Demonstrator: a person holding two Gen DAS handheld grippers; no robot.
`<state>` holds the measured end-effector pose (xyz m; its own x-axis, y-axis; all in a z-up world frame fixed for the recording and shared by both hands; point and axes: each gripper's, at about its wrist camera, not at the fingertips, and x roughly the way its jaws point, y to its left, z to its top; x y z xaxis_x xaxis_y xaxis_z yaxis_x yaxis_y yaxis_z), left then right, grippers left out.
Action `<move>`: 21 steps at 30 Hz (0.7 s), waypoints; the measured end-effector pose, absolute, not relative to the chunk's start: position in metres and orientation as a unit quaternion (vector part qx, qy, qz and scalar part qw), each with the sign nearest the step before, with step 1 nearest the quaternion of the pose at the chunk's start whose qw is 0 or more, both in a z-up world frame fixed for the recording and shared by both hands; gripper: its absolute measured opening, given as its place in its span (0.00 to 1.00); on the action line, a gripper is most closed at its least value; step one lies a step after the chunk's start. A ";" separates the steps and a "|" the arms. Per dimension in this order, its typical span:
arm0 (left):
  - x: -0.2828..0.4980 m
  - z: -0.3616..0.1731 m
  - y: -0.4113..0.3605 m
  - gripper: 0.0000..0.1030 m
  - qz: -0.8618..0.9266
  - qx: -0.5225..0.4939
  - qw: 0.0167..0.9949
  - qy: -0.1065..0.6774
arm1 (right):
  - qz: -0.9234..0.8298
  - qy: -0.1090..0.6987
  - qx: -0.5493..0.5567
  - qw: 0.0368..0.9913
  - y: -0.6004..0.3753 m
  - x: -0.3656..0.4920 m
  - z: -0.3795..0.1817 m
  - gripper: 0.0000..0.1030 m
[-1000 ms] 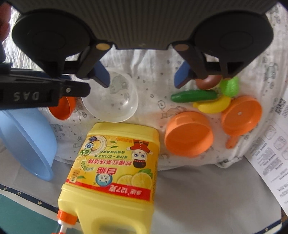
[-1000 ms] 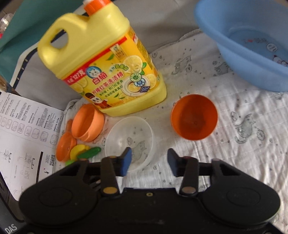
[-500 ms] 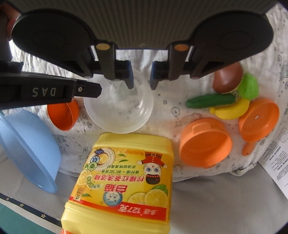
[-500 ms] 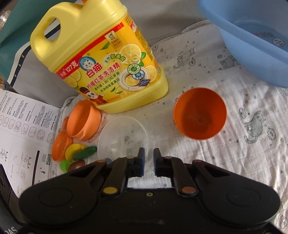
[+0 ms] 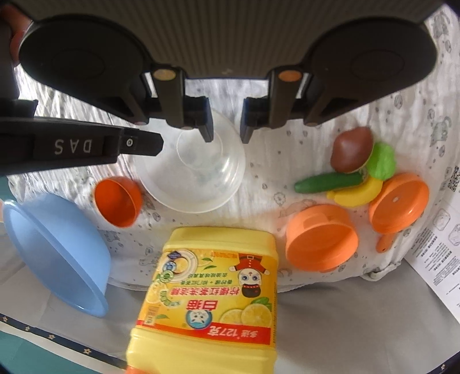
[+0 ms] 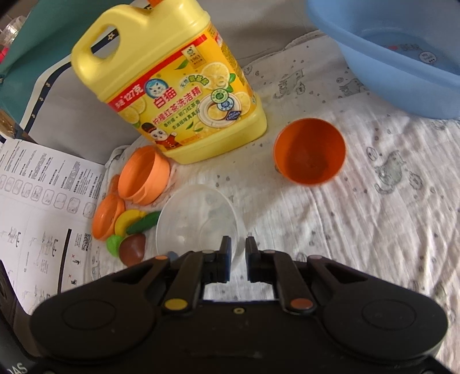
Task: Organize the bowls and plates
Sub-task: 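Lift the clear bowl with the right gripper and lower it into the blue bowl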
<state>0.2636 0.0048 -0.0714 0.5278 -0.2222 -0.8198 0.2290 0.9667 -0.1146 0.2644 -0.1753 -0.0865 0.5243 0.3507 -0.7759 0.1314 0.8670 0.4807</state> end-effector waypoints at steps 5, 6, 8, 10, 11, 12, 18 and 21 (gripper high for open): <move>0.239 -0.063 0.004 0.19 -0.136 0.005 0.871 0.472 | 0.066 0.483 0.244 0.838 -0.178 0.238 -0.077 0.10; 0.233 -0.061 0.004 0.19 -0.136 0.007 0.871 0.472 | 0.067 0.483 0.242 0.839 -0.179 0.232 -0.075 0.10; 0.220 -0.057 0.005 0.19 -0.139 0.008 0.871 0.472 | 0.068 0.483 0.239 0.839 -0.180 0.219 -0.071 0.10; 0.207 -0.053 0.006 0.19 -0.141 0.007 0.869 0.474 | 0.071 0.482 0.240 0.839 -0.181 0.205 -0.067 0.10; 0.201 -0.051 0.006 0.19 -0.143 0.007 0.869 0.474 | 0.072 0.482 0.240 0.839 -0.182 0.198 -0.065 0.10; 0.195 -0.049 0.006 0.19 -0.145 0.008 0.868 0.474 | 0.074 0.482 0.239 0.840 -0.183 0.191 -0.062 0.10; 0.152 -0.036 0.007 0.19 -0.154 0.010 0.869 0.470 | 0.080 0.479 0.241 0.841 -0.190 0.145 -0.050 0.10; 0.132 -0.030 0.006 0.19 -0.157 0.012 0.870 0.467 | 0.081 0.477 0.243 0.841 -0.193 0.125 -0.046 0.10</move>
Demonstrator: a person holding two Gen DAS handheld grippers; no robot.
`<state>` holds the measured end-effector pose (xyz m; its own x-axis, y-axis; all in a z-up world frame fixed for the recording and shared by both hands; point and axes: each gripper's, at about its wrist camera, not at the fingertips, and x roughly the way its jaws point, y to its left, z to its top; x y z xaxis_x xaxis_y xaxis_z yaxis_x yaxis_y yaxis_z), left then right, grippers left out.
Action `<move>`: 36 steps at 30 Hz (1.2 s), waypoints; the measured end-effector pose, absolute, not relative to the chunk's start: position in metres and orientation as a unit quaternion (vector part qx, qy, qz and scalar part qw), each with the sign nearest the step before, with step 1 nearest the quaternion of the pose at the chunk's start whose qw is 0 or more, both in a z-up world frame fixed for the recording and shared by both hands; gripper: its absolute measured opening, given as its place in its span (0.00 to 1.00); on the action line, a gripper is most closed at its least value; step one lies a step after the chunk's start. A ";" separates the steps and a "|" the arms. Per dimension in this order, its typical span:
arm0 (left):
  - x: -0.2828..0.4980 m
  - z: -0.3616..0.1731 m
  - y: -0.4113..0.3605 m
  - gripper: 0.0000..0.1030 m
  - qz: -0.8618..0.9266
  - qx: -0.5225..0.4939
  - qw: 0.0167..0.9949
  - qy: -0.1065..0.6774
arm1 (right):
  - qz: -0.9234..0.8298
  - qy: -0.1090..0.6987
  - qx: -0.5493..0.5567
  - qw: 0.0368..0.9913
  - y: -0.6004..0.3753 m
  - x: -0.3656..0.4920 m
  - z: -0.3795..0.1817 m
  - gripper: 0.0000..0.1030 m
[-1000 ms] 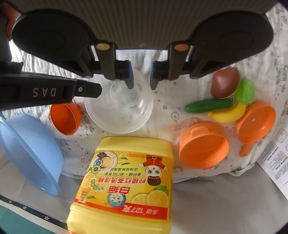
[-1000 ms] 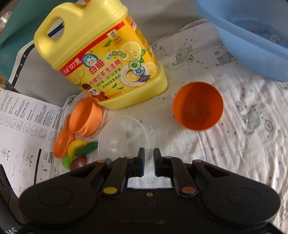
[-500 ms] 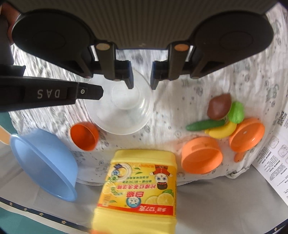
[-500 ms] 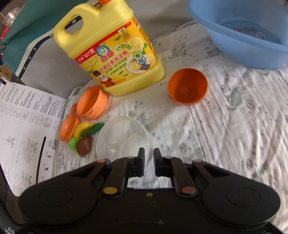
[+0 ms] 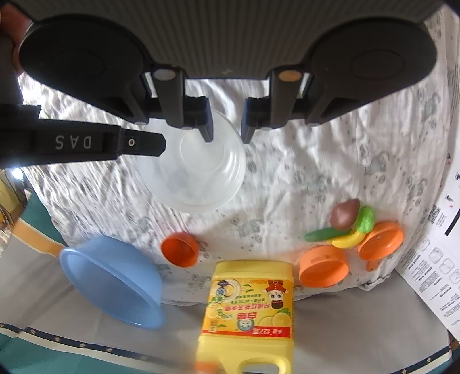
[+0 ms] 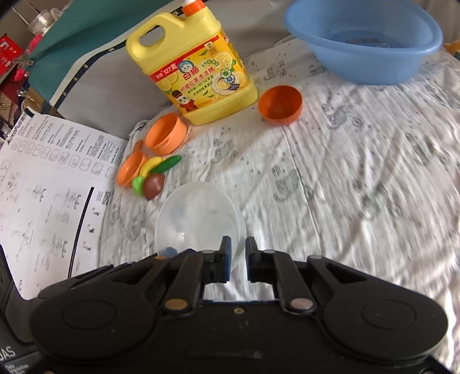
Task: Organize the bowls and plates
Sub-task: 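Lift the clear bowl with the right gripper and lower it into the blue bowl, then open the right gripper to release the clear bowl and withdraw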
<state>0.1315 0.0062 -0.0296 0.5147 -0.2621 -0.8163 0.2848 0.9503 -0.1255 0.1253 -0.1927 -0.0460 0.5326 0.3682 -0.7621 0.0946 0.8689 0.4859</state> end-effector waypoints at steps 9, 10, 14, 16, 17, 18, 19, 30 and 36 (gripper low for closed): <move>0.073 -0.015 0.007 0.19 -0.166 0.017 0.872 0.459 | 0.092 0.465 0.246 0.845 -0.204 0.070 -0.035 0.10; 0.068 -0.015 0.006 0.19 -0.167 0.017 0.872 0.459 | 0.092 0.465 0.246 0.846 -0.206 0.065 -0.034 0.10; 0.048 -0.014 0.005 0.20 -0.172 0.019 0.872 0.458 | 0.094 0.465 0.246 0.845 -0.209 0.048 -0.035 0.10; 0.040 -0.014 0.004 0.20 -0.174 0.020 0.870 0.460 | 0.094 0.468 0.246 0.844 -0.211 0.040 -0.037 0.10; 0.035 -0.015 0.004 0.21 -0.175 0.021 0.870 0.461 | 0.094 0.470 0.245 0.843 -0.211 0.036 -0.038 0.10; 0.032 -0.015 0.003 0.21 -0.177 0.022 0.869 0.462 | 0.094 0.471 0.244 0.842 -0.212 0.032 -0.039 0.10; 0.027 -0.016 0.002 0.21 -0.179 0.024 0.867 0.464 | 0.093 0.473 0.241 0.842 -0.212 0.028 -0.041 0.10; 0.009 -0.030 -0.009 0.21 -0.192 0.034 0.854 0.483 | 0.086 0.487 0.226 0.840 -0.215 -0.001 -0.050 0.12; 0.007 -0.037 -0.013 0.22 -0.193 0.040 0.849 0.491 | 0.084 0.488 0.221 0.840 -0.216 -0.002 -0.051 0.13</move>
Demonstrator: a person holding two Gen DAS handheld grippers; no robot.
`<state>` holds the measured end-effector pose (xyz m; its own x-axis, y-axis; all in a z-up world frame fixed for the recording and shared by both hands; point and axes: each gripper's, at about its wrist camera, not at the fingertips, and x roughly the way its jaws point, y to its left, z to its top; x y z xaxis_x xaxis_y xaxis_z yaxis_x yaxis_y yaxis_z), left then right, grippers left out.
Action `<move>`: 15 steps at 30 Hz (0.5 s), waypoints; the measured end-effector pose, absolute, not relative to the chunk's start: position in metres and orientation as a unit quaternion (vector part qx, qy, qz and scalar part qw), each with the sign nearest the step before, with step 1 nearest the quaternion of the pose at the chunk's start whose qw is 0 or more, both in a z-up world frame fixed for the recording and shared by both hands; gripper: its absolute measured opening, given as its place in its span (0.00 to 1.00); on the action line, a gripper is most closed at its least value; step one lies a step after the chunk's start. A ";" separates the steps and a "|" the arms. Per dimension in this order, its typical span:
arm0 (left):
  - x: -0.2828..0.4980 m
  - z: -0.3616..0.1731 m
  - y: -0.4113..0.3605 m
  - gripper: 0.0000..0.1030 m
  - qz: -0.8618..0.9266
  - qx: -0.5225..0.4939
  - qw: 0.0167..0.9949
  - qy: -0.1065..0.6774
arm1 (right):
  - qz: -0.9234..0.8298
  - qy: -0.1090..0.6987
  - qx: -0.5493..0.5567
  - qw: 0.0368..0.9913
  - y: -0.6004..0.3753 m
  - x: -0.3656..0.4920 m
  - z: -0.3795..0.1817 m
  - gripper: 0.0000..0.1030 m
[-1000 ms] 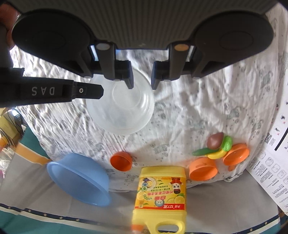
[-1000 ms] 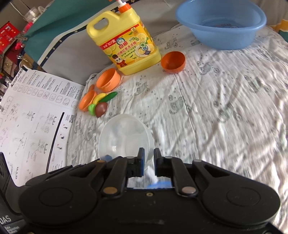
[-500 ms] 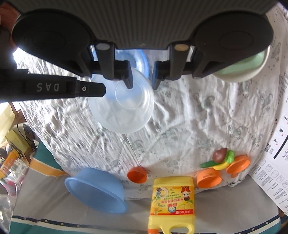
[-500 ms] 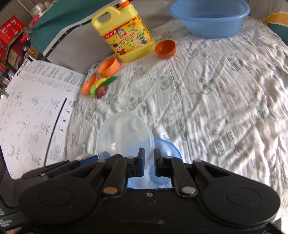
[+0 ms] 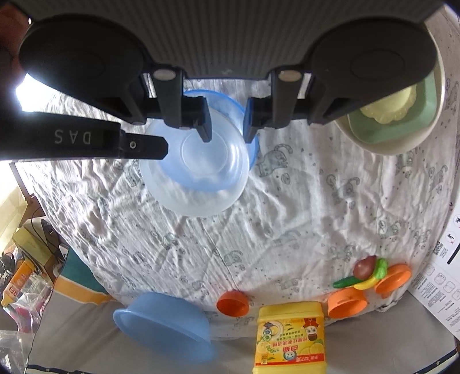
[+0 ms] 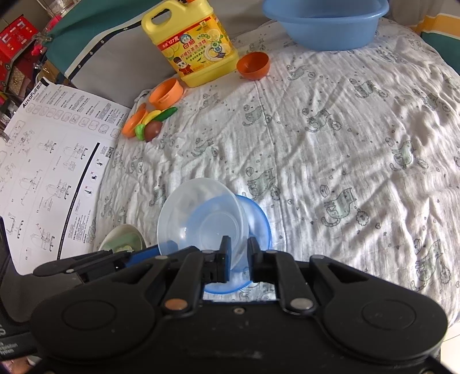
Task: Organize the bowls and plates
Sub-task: 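Open the right gripper to release the clear bowl and withdraw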
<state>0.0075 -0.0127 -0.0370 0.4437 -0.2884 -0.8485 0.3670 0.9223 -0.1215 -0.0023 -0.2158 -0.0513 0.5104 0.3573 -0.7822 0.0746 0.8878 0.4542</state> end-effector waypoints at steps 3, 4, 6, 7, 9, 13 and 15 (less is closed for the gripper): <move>0.009 -0.040 -0.013 0.22 -0.193 0.041 0.847 0.494 | 0.084 0.491 0.223 0.838 -0.216 -0.002 -0.054 0.13; 0.009 -0.040 -0.013 0.22 -0.192 0.041 0.846 0.495 | 0.084 0.492 0.223 0.837 -0.216 -0.001 -0.055 0.13; 0.010 -0.042 -0.013 0.22 -0.192 0.042 0.845 0.497 | 0.083 0.494 0.223 0.836 -0.214 -0.001 -0.056 0.13; 0.010 -0.043 -0.013 0.22 -0.191 0.042 0.845 0.498 | 0.083 0.495 0.223 0.836 -0.214 -0.001 -0.057 0.13; 0.011 -0.044 -0.014 0.22 -0.190 0.041 0.844 0.500 | 0.083 0.497 0.222 0.835 -0.213 -0.001 -0.058 0.13; 0.012 -0.046 -0.014 0.25 -0.192 0.039 0.843 0.502 | 0.082 0.499 0.223 0.833 -0.213 0.000 -0.059 0.14; 0.011 -0.045 -0.015 0.26 -0.193 0.039 0.843 0.500 | 0.082 0.498 0.224 0.834 -0.213 0.000 -0.058 0.21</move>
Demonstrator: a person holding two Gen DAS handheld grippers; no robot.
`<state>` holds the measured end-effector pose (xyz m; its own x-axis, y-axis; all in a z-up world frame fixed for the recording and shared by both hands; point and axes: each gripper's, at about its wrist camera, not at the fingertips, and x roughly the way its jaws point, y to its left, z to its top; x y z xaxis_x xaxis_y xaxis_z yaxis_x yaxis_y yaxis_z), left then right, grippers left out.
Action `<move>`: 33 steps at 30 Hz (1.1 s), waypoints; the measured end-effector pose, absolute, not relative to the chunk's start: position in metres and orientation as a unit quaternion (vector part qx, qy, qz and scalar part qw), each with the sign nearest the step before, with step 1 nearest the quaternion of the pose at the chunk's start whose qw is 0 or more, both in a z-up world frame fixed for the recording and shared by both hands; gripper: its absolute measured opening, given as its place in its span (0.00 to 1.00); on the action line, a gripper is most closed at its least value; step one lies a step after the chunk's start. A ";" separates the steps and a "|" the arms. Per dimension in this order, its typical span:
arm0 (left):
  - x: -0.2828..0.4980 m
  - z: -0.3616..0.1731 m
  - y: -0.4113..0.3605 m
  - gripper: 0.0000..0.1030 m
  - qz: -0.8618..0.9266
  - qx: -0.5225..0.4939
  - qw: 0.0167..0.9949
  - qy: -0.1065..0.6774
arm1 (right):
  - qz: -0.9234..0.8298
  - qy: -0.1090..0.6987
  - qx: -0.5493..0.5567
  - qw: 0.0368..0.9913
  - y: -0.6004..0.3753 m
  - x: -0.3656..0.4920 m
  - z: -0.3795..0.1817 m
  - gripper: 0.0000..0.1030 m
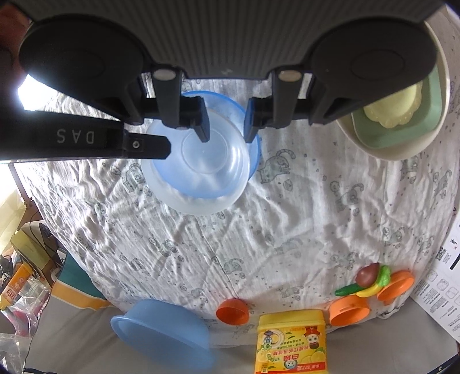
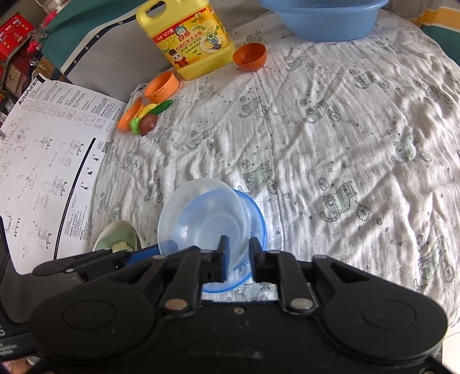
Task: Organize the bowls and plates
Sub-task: 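Open the right gripper to release the clear bowl and withdraw, then move the right gripper toward the small orange cup beside the soap jug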
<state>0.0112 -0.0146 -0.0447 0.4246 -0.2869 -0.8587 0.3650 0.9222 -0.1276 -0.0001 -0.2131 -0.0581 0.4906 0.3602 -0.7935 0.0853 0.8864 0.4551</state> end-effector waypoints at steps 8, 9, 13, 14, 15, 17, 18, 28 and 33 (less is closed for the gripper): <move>0.003 -0.026 -0.007 0.86 -0.177 0.044 0.869 0.461 | 0.071 0.466 0.208 0.857 -0.215 -0.004 -0.042 0.78; 0.002 -0.024 -0.003 1.00 -0.173 0.039 0.872 0.456 | 0.068 0.460 0.206 0.861 -0.216 -0.004 -0.039 0.86; 0.004 -0.023 0.014 1.00 -0.152 0.017 0.878 0.453 | 0.057 0.449 0.201 0.869 -0.220 -0.005 -0.036 1.00; 0.005 -0.024 0.018 1.00 -0.149 0.011 0.878 0.455 | 0.054 0.449 0.199 0.869 -0.220 -0.004 -0.036 1.00; 0.005 -0.025 0.021 1.00 -0.146 0.006 0.878 0.455 | 0.052 0.449 0.199 0.870 -0.220 -0.004 -0.036 1.00; 0.005 -0.026 0.027 1.00 -0.140 -0.001 0.879 0.455 | 0.048 0.448 0.197 0.871 -0.221 -0.005 -0.038 1.00; 0.005 -0.026 0.029 1.00 -0.138 -0.003 0.880 0.455 | 0.047 0.448 0.195 0.871 -0.221 -0.005 -0.038 1.00; 0.008 -0.031 0.031 1.00 -0.135 -0.006 0.876 0.462 | 0.036 0.453 0.197 0.869 -0.221 -0.006 -0.041 1.00; 0.012 -0.035 0.031 1.00 -0.131 -0.008 0.872 0.472 | 0.032 0.458 0.199 0.866 -0.222 -0.005 -0.044 1.00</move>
